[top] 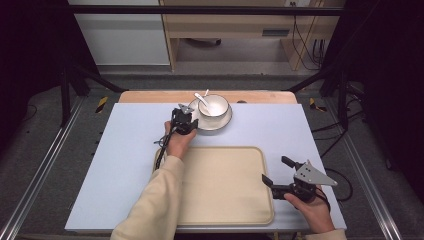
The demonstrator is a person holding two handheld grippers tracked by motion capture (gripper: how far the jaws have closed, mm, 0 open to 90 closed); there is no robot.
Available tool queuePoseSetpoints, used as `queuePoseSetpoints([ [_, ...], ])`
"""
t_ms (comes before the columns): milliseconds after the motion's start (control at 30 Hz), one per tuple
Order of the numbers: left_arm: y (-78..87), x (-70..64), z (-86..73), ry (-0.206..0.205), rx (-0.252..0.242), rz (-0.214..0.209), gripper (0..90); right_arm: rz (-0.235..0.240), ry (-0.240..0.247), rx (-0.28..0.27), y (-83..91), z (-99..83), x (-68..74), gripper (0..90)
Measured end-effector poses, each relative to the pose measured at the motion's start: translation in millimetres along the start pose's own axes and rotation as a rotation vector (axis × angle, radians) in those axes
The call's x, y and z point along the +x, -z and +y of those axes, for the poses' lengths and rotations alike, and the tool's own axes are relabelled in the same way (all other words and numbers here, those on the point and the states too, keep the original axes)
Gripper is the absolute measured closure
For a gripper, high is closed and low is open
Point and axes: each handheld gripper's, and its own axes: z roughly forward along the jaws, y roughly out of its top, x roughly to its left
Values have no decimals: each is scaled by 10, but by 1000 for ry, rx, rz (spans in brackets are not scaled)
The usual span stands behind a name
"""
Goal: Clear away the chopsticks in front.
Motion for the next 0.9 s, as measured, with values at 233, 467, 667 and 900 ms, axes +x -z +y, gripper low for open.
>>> queuePoseSetpoints([
  [233,-66,-16,54,-7,21,45,693,-2,-5,1,8,-4,-8,66],
  [467,-126,-21,30,6,35,22,722,1,-7,0,8,-5,-9,66],
  [667,-151,-50,49,18,56,46,802,0,-6,0,8,-7,-13,66],
  [900,-103,-10,66,42,48,83,855,4,-8,3,9,-9,-14,66],
])
